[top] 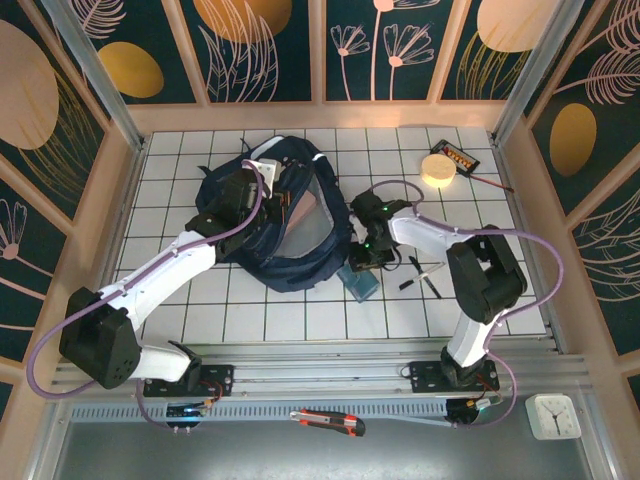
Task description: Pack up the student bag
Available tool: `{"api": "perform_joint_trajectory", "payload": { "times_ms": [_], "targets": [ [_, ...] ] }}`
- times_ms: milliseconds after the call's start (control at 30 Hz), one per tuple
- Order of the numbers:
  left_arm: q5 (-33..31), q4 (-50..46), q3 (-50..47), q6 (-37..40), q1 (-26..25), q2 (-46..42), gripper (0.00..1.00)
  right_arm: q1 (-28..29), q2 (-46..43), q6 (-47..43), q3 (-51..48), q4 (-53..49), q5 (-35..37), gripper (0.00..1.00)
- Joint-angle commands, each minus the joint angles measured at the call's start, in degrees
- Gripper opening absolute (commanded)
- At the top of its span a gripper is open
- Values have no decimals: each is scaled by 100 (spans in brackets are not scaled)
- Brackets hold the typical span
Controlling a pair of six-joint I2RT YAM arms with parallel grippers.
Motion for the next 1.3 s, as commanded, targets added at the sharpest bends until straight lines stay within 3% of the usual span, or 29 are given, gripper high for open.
{"api": "perform_joint_trajectory", "payload": {
  "times_ms": [0, 200, 400, 567, 700, 733, 800, 867, 1067, 1267],
  "targets": [
    [-70, 524, 90, -121, 43, -231, 0, -370, -362, 247, -155, 190, -144, 25],
    [-61, 470, 208, -111, 41, -267, 0, -1074, -1091, 573, -284, 274, -1252, 25],
    [72, 442, 427, -79, 41, -224, 0, -1487, -1588, 1155, 320, 345, -2104, 25],
    [370, 449, 652, -96, 41, -88, 0, -1367, -1002, 2084, 849, 1269, -2691, 27],
    [493, 520, 746, -211, 41, -5, 0, -985, 122, 2489, 1817, 1713, -2749, 32],
    [522, 537, 764, -245, 41, 5, 0, -848, 460, 2548, 2167, 1744, -2748, 40],
    [563, 572, 801, -296, 41, 28, 0, -603, 1077, 2638, 2825, 1762, -2873, 69],
    [589, 582, 849, -328, 41, 52, 0, -447, 1449, 2687, 3232, 1661, -2919, 80],
    [608, 780, 779, -506, 41, 135, 0, -978, 336, 3097, 1381, 2587, -2907, 88],
    [902, 1055, 794, -826, 42, 466, 0, -1449, -937, 2668, 633, 2284, -2522, 87]
  ]
}}
